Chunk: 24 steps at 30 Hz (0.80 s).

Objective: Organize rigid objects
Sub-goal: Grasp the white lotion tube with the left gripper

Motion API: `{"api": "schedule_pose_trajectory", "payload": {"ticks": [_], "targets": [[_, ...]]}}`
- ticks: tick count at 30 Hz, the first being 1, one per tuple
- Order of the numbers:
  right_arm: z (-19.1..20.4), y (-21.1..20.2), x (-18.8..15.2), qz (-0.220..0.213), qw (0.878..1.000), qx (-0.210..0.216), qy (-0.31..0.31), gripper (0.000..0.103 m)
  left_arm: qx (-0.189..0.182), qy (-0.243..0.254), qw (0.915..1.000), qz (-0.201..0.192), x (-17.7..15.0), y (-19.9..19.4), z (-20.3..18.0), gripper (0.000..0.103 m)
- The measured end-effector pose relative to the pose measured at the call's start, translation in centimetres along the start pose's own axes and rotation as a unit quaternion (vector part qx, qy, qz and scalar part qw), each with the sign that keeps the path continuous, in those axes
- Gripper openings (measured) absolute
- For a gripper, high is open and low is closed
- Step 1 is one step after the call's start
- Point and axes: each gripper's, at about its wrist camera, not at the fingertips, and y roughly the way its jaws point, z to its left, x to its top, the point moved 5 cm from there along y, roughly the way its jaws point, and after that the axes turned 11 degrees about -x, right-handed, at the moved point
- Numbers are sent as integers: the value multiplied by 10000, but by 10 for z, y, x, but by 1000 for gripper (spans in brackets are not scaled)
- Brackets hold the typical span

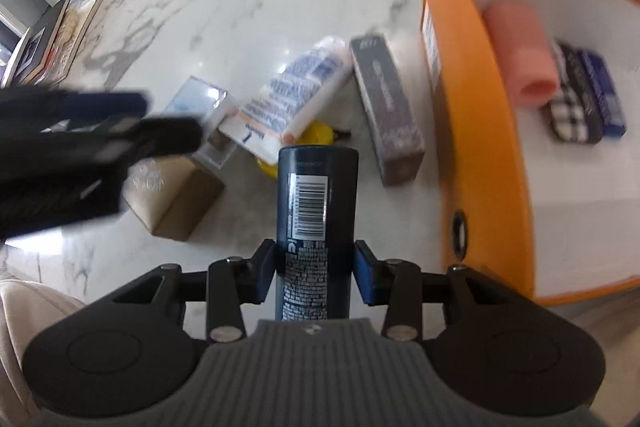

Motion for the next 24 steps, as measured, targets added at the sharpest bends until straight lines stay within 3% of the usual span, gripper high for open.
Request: {"api": "schedule_pose_trajectory", "payload": {"ticks": [4, 10, 16, 21, 24], "targets": [[-2, -16, 11, -220, 9997, -108, -18, 42, -114, 152, 9991, 386, 21, 29, 3, 65], [-6, -34, 36, -616, 9972, -368, -194, 42, -305, -40, 9960, 834, 31, 56, 17, 65], [-17, -39, 50, -741, 9960, -470, -181, 42, -431, -416, 9930, 1016, 32, 78, 30, 65], [-16, -41, 56, -845, 9951, -469, -230, 42, -611, -679, 9905, 1026, 34, 88, 30, 50], [-18, -41, 56, -864, 9951, -436, -198, 42, -594, -812, 9903, 958, 32, 86, 31, 49]]}}
